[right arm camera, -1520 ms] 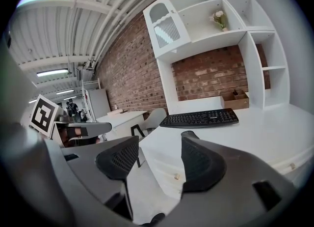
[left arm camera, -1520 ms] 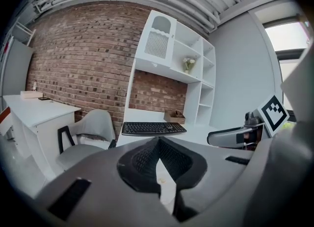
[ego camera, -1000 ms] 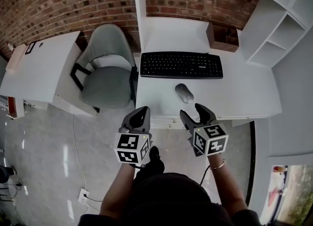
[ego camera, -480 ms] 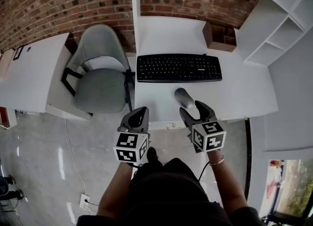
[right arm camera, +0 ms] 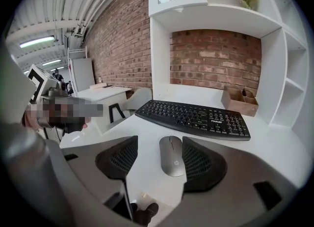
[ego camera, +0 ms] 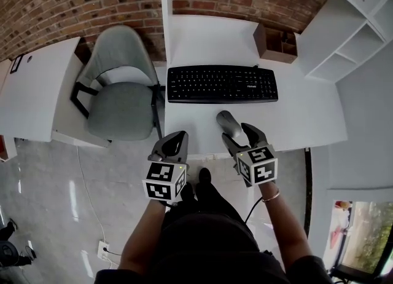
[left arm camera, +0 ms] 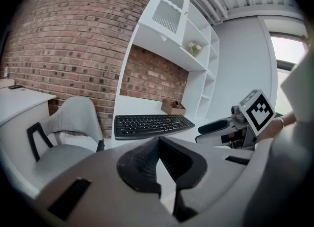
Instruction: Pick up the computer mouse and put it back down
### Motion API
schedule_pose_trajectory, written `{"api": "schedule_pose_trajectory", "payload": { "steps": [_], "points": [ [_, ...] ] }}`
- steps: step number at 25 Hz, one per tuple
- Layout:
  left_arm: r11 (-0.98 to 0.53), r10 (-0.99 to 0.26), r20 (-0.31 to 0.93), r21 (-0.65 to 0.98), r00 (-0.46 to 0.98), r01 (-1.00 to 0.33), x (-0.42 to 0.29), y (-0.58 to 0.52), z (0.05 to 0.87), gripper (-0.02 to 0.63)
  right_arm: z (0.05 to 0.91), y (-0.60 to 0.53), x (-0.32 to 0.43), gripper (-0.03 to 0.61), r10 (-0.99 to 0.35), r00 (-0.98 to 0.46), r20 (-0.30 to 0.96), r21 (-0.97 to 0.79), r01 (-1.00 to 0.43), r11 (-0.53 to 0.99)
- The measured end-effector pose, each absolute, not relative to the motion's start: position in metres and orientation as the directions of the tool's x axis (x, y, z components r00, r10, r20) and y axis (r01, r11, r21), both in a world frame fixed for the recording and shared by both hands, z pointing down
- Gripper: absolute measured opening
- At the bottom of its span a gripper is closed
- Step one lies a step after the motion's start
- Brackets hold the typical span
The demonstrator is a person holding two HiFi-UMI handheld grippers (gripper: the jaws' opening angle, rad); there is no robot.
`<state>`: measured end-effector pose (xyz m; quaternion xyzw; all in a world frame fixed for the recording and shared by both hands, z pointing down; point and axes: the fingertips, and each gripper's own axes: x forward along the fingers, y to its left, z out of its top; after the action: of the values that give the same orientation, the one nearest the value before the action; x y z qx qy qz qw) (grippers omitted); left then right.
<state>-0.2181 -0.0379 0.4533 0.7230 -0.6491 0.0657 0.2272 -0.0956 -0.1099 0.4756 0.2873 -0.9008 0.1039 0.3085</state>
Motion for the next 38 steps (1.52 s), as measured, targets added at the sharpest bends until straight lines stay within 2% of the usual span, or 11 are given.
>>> {"api": "schedule_pose_trajectory", "payload": {
  "steps": [19, 38],
  "points": [
    [0.069, -0.874, 0.482, 0.253, 0.064, -0.965, -0.228, -0.078, 0.490, 0.009, 0.535, -0.145, -0.106, 0.261, -0.251, -0.612, 0.750, -0.066, -0.447, 0.892],
    [0.119, -0.853, 0.520, 0.267, 0.039, -0.956, -0.226, -0.091, 0.506, 0.009, 0.562, -0.150, -0.108, 0.268, -0.148, -0.552, 0.821, -0.098, -0.391, 0.915]
  ]
}}
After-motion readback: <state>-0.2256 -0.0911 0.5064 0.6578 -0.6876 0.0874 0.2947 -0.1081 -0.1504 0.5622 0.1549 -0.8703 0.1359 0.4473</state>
